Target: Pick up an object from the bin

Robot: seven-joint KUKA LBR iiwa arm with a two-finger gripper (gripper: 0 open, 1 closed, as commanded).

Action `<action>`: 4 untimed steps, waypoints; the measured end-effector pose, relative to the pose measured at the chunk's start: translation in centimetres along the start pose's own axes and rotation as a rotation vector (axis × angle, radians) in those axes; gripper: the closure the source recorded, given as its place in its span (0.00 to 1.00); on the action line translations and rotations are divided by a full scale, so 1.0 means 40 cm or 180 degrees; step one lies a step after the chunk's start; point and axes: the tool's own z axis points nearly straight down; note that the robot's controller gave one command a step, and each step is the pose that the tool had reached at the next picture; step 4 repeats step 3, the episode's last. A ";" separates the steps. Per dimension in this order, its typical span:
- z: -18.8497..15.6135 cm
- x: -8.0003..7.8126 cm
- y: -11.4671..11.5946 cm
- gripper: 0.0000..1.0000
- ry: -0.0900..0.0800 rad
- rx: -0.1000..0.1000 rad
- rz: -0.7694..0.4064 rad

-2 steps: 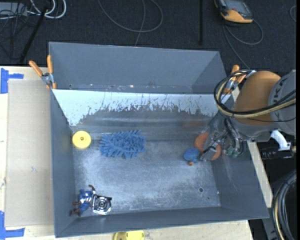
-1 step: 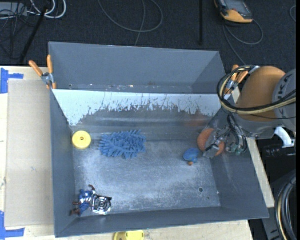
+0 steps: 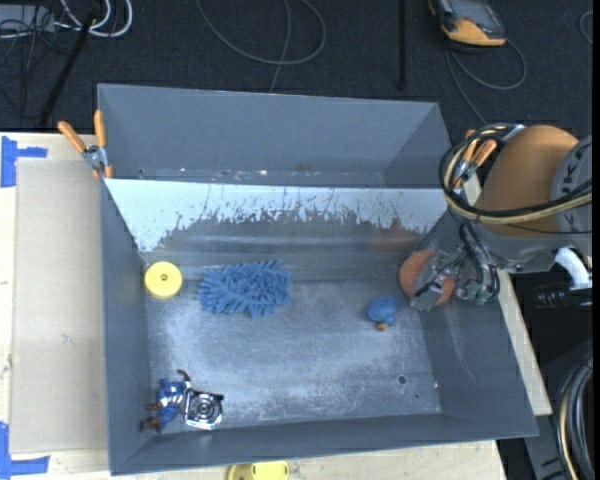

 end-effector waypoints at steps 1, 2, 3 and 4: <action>-0.017 0.001 -0.001 1.00 0.0003 0.0003 -0.0001; -0.035 0.002 -0.002 1.00 0.0007 0.0004 0.0000; -0.059 0.004 -0.003 1.00 0.0023 0.0008 -0.0002; -0.059 0.004 -0.003 1.00 0.0023 0.0008 -0.0002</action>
Offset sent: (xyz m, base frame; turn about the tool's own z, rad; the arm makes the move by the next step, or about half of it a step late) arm 0.0000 -0.0001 0.0012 0.0000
